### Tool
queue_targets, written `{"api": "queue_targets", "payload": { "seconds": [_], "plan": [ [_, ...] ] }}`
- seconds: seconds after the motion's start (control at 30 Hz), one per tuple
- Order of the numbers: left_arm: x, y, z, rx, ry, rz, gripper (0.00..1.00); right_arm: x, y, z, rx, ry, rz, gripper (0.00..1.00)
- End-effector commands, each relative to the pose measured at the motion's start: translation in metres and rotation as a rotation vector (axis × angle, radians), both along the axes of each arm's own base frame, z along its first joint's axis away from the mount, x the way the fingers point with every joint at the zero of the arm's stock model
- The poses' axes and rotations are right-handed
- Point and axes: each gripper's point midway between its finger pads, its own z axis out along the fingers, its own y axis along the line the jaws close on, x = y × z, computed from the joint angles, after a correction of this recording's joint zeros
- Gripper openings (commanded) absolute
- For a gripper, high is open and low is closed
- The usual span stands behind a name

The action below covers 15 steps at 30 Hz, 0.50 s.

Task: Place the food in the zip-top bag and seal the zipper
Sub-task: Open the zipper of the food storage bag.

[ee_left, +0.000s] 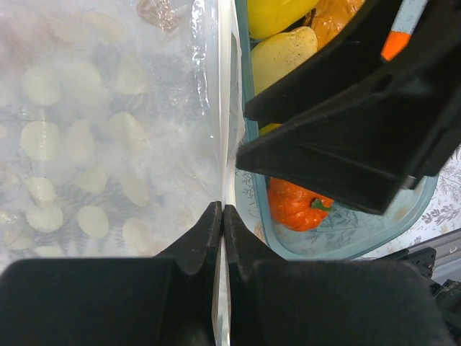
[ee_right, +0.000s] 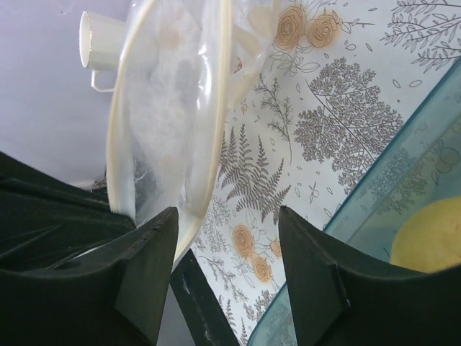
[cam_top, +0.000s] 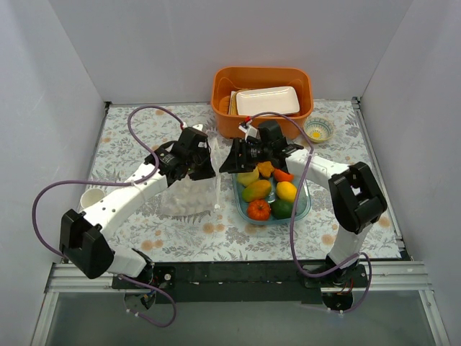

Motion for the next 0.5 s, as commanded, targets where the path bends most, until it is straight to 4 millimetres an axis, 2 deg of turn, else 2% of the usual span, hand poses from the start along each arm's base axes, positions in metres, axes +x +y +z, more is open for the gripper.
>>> {"api": "queue_targets", "payload": {
  "seconds": [0.0, 0.1, 0.13, 0.2, 0.23, 0.27, 0.3, 0.4, 0.43, 0.47],
  "plan": [
    [-0.003, 0.001, 0.021, -0.032, -0.062, -0.014, 0.0, 0.0, 0.017, 0.024, 0.127, -0.034, 0.057, 0.64],
    [-0.003, 0.002, 0.023, -0.038, -0.071, -0.011, 0.0, -0.003, 0.022, 0.028, 0.191, -0.032, 0.082, 0.6],
    [-0.004, 0.002, 0.022, -0.038, -0.071, -0.013, 0.0, -0.004, 0.023, 0.026, 0.201, -0.023, 0.088, 0.55],
    [-0.003, 0.002, 0.021, -0.037, -0.072, -0.01, 0.0, -0.006, 0.026, 0.032, 0.243, -0.019, 0.105, 0.34],
    [-0.003, 0.002, 0.021, -0.038, -0.071, -0.011, 0.0, -0.006, 0.027, 0.031, 0.246, -0.011, 0.108, 0.33],
    [-0.003, 0.002, 0.02, -0.035, -0.068, -0.009, 0.0, -0.006, 0.027, 0.031, 0.251, -0.009, 0.111, 0.28],
    [-0.003, 0.002, 0.02, -0.036, -0.069, -0.009, 0.0, -0.006, 0.026, 0.031, 0.25, -0.005, 0.109, 0.17],
    [-0.002, 0.003, 0.018, -0.033, -0.066, 0.001, 0.0, -0.009, 0.025, 0.033, 0.249, -0.019, 0.11, 0.06],
    [-0.002, 0.003, 0.017, -0.031, -0.062, 0.008, 0.0, -0.009, 0.024, 0.033, 0.243, -0.022, 0.109, 0.05],
    [0.0, 0.006, 0.016, -0.017, -0.065, 0.023, 0.0, -0.008, 0.021, 0.023, 0.202, -0.015, 0.095, 0.01]
  ]
}}
